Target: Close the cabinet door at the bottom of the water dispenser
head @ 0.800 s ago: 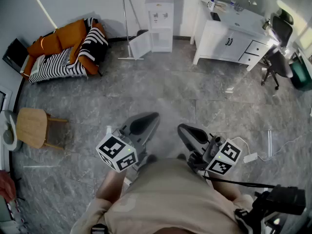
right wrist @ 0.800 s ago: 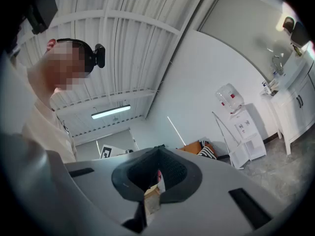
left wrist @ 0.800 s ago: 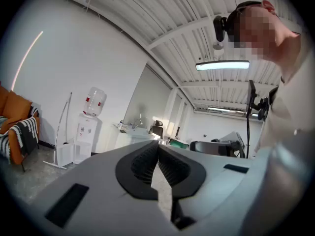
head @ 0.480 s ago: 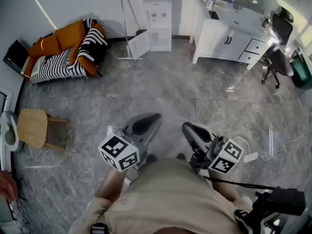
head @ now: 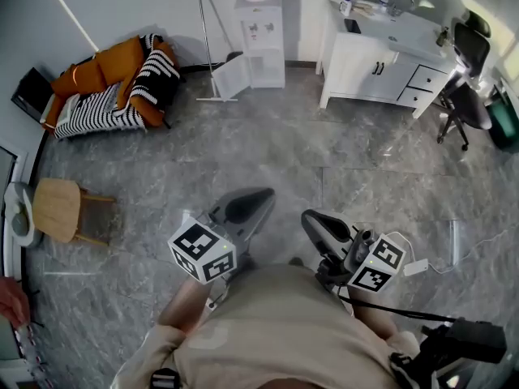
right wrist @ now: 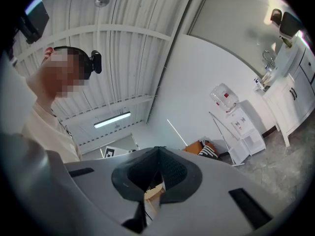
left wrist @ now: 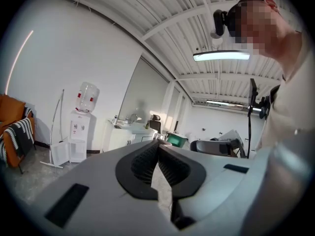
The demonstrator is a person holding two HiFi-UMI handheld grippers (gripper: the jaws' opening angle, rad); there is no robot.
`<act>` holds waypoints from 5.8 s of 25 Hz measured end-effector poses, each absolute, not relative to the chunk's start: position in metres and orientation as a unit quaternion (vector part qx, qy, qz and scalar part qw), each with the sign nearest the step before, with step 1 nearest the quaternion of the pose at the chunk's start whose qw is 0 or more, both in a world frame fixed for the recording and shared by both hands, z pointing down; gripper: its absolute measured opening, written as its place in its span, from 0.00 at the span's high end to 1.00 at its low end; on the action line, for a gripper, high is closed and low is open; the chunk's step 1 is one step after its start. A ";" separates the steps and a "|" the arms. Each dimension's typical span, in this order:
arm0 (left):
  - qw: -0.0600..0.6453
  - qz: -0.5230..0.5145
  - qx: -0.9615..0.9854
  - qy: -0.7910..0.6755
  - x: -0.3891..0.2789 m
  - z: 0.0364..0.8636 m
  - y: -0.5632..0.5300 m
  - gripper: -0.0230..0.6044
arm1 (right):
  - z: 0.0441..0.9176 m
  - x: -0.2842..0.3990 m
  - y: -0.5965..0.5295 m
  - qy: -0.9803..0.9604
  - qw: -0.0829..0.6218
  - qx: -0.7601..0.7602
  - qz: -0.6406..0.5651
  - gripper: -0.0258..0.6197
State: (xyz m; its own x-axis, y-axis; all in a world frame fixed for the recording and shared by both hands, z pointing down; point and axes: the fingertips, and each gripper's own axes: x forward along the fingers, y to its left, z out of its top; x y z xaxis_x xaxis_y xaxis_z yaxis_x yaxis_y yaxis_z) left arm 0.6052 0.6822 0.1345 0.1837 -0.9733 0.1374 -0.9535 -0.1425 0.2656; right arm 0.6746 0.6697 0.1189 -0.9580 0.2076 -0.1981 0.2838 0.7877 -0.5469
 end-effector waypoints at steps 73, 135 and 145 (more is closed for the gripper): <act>0.116 -0.017 0.703 -0.702 0.335 0.127 0.578 0.98 | 0.101 0.381 0.583 0.978 0.001 0.158 -0.138 0.94; 0.116 -0.080 0.713 -0.687 0.066 0.143 0.521 0.98 | 0.134 0.130 0.518 0.981 -0.099 0.116 -0.123 0.94; 0.128 -0.068 0.713 -0.686 0.064 0.149 0.479 0.98 | 0.138 0.120 0.480 0.979 -0.107 0.122 -0.127 0.94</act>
